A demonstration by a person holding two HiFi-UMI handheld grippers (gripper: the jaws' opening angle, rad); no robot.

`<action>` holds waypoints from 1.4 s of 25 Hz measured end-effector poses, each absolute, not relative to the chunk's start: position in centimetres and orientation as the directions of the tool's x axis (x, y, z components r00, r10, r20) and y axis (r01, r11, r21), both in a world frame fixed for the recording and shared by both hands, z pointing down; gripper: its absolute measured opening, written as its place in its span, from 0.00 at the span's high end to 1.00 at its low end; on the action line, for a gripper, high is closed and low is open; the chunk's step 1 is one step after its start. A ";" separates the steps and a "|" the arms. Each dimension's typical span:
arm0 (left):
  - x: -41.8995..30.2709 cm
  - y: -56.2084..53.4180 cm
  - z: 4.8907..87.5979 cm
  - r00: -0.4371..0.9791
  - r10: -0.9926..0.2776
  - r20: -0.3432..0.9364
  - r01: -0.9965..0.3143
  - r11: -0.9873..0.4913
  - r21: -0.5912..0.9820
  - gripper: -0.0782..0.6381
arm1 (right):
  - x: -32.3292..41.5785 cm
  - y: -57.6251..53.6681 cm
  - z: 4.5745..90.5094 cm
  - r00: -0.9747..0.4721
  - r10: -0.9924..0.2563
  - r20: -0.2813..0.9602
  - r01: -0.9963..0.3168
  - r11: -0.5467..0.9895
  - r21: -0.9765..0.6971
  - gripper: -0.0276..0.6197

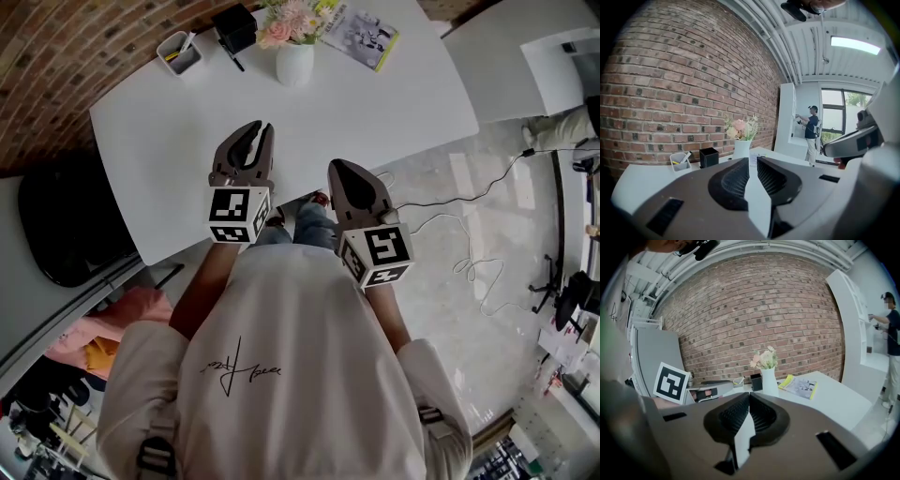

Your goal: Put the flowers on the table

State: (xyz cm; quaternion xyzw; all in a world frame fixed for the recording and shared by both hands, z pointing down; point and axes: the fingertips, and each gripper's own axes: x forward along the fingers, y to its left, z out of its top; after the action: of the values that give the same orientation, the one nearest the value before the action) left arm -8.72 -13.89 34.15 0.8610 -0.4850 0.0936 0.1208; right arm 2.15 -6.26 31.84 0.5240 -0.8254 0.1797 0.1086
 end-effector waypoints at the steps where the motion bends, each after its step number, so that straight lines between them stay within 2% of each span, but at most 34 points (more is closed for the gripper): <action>1: -8.8 -13.6 34.1 0.513 -0.812 0.279 -0.857 -0.501 0.119 0.82 | 2.1 -6.2 31.7 -0.424 -0.828 0.366 -0.905 0.383 -0.182 0.92; 29: -12.8 -5.4 30.1 0.554 -0.800 0.232 -0.832 -0.528 0.167 0.86 | -0.4 -1.1 29.4 -0.381 -0.875 0.299 -0.922 0.338 -0.187 0.92; 35: -13.6 -3.8 29.9 0.560 -0.797 0.226 -0.828 -0.548 0.119 0.87 | -1.1 0.0 29.0 -0.362 -0.887 0.288 -0.931 0.326 -0.166 0.92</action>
State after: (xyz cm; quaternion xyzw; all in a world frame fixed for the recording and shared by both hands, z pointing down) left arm -13.59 -3.78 29.88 0.8768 -0.4632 0.0728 0.1065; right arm -1.11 -0.02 29.00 0.5603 -0.8110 0.1522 0.0721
